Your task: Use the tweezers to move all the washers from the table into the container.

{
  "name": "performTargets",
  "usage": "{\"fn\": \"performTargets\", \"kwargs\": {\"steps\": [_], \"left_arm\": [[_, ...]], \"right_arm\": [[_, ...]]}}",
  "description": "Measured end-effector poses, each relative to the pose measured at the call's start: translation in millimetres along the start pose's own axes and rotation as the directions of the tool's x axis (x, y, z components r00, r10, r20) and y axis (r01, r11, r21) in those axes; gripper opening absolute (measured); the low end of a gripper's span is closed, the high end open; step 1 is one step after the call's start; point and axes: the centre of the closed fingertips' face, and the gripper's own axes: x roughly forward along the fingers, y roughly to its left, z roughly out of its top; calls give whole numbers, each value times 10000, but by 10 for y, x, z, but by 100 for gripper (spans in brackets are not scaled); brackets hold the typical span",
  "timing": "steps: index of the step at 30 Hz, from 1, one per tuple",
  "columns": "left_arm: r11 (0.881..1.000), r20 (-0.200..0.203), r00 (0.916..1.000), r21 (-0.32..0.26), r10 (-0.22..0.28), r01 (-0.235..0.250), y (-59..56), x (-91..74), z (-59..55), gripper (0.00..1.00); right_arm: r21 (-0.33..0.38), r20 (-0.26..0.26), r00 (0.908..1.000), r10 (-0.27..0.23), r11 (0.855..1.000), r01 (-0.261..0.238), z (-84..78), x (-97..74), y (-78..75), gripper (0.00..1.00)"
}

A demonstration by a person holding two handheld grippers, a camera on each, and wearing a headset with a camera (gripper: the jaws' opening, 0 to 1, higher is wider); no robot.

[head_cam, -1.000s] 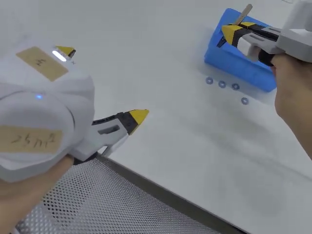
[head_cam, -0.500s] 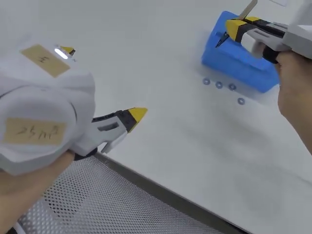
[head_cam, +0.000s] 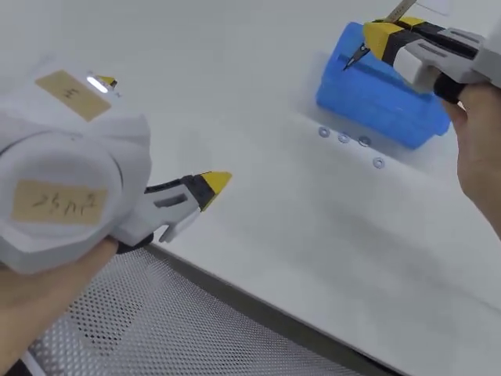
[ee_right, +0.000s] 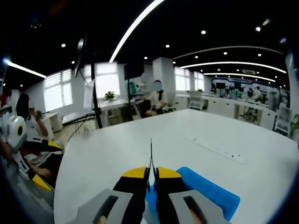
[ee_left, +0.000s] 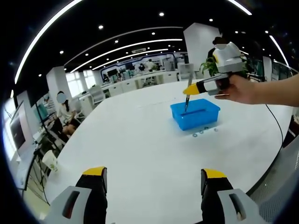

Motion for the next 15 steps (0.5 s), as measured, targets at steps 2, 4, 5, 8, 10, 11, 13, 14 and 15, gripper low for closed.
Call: {"fn": "performTargets", "kwargs": {"steps": [2, 4, 5, 8, 10, 11, 13, 14, 15], "left_arm": [[10000, -11, 10000, 8, -6, 6, -1, -1, -2, 84], [10000, -19, 10000, 31, 5, -5, 1, -2, -3, 83], [10000, -25, 10000, 32, -1, 1, 1, -1, -4, 83], [10000, -7, 10000, 28, -40, 40, -5, -1, 0, 83], [10000, -47, 10000, 43, -45, 45, -5, 2, -6, 83], [10000, -76, 10000, 65, -45, 46, -5, 4, -10, 83], [10000, -95, 9999, 76, -59, 60, -8, 6, -12, 83], [10000, -92, 9999, 78, -57, 58, -7, 8, -11, 83], [10000, -102, 9999, 87, -47, 48, -5, 9, -12, 83]], "right_arm": [[107, -13, 10000, 33, 9999, -33, -16, -16, 17, 3], [150, -10, 10000, 25, 9999, -25, -36, -37, 35, 3], [188, -40, 10000, 25, 9998, -25, -53, -46, 44, 3], [246, -91, 10000, 41, 9997, -39, -89, -66, 68, 3], [284, -132, 9999, 73, 9996, -69, -119, -76, 88, 3], [287, -198, 9998, 96, 9995, -91, -136, -82, 106, 3], [244, -317, 9994, 99, 9997, -92, -176, -92, 129, 3], [240, -371, 9993, 109, 9997, -101, -191, -96, 138, 3], [234, -390, 9992, 114, 9997, -105, -202, -100, 146, 3]]}}
